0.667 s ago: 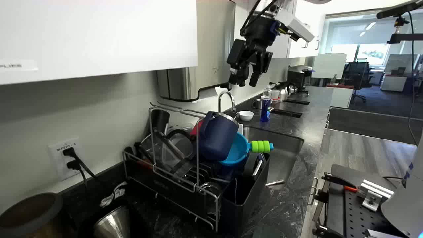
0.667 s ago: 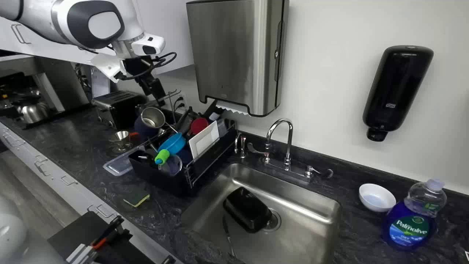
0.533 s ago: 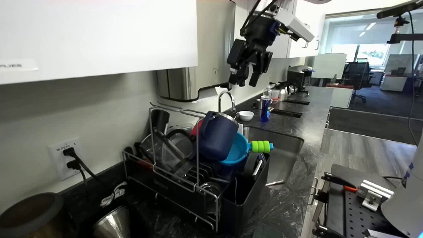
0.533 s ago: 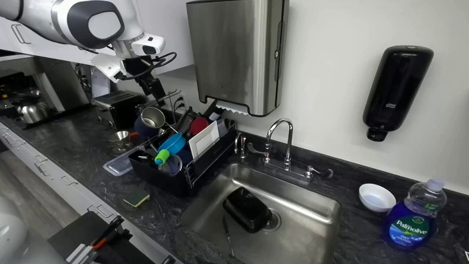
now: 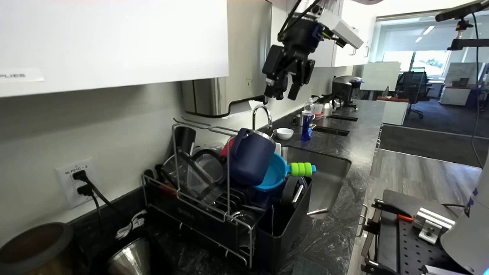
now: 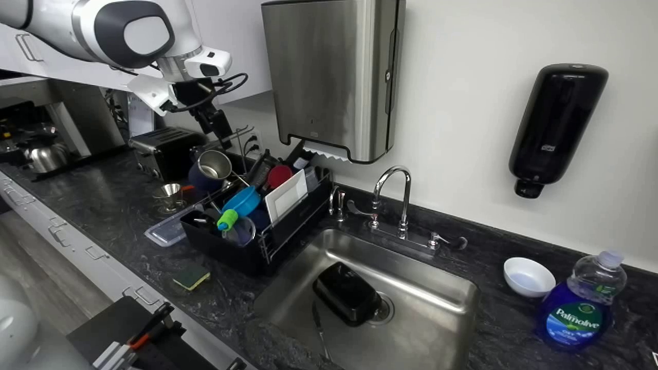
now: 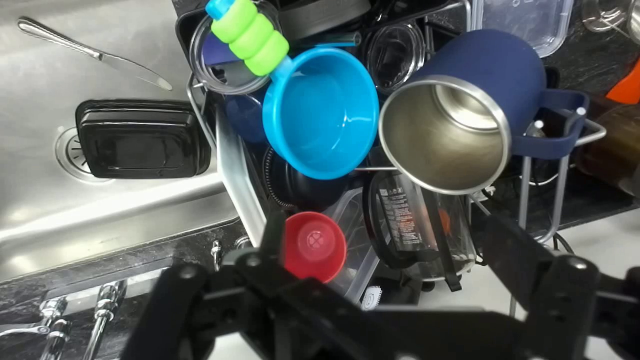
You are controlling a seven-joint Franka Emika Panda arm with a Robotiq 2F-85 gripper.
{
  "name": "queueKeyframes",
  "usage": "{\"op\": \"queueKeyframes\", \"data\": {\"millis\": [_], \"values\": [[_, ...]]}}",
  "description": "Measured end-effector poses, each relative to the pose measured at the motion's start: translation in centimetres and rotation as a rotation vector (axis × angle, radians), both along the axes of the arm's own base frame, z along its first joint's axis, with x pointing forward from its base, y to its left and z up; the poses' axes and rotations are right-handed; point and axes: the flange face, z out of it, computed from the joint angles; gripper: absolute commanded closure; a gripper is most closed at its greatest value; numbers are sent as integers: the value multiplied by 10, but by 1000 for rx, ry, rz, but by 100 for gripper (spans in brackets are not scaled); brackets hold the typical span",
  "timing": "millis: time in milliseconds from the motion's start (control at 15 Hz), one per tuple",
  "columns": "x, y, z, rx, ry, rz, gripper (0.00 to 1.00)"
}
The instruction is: Pick up the blue cup and place it in the sink
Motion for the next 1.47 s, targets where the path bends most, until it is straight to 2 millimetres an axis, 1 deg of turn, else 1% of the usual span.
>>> {"op": "queueKeyframes", "data": {"millis": [933, 1133, 1333, 1467], "values": [[0, 0, 0, 4, 2, 6, 0], [-2, 6, 1, 85, 1, 84, 0], [-5, 11, 1, 189, -1, 209, 0], [-8, 11, -1, 251, 3, 300, 0]]}}
